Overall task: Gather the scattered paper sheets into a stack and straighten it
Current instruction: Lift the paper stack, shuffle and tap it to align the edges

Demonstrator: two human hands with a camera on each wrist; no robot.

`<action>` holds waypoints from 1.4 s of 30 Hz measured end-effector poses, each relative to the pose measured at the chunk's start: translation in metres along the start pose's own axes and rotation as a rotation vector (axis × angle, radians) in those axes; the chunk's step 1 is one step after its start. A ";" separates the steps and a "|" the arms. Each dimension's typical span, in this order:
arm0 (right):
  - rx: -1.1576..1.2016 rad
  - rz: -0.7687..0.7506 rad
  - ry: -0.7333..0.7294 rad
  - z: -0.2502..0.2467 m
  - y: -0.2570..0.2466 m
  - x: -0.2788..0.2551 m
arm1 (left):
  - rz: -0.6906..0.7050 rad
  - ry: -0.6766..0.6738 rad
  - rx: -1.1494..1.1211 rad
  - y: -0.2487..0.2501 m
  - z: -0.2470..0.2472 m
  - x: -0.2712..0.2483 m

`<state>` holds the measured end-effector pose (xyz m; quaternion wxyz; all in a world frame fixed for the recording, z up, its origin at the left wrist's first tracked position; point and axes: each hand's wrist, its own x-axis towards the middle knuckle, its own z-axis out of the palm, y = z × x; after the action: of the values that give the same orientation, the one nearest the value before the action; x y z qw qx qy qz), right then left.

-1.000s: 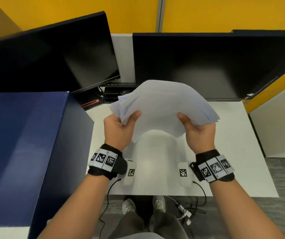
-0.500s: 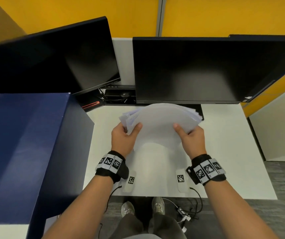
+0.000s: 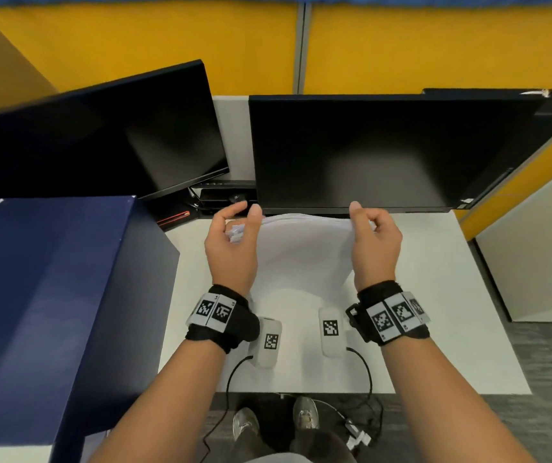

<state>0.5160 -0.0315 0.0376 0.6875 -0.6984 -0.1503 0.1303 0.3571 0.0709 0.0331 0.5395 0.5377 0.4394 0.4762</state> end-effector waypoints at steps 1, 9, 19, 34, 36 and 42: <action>0.025 -0.013 -0.048 -0.006 0.003 0.003 | 0.019 -0.106 -0.030 -0.006 -0.008 0.005; -0.163 0.093 -0.394 -0.011 0.026 -0.005 | -0.192 -0.237 0.308 -0.038 -0.011 0.017; -0.170 -0.013 -0.397 -0.040 0.024 -0.008 | -0.005 -0.323 0.189 -0.030 -0.025 0.002; -0.184 0.000 -0.373 -0.033 0.040 -0.011 | -0.094 -0.328 0.259 -0.041 -0.017 0.002; -0.156 -0.021 -0.316 -0.030 0.028 -0.010 | -0.043 -0.290 0.284 -0.028 -0.015 0.004; -0.158 -0.085 -0.273 -0.037 0.027 -0.011 | 0.085 -0.270 0.237 -0.023 -0.016 -0.007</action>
<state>0.5214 -0.0704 0.0115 0.6086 -0.7189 -0.2817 0.1827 0.3414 0.0670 0.0094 0.5056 0.6747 0.3931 0.3669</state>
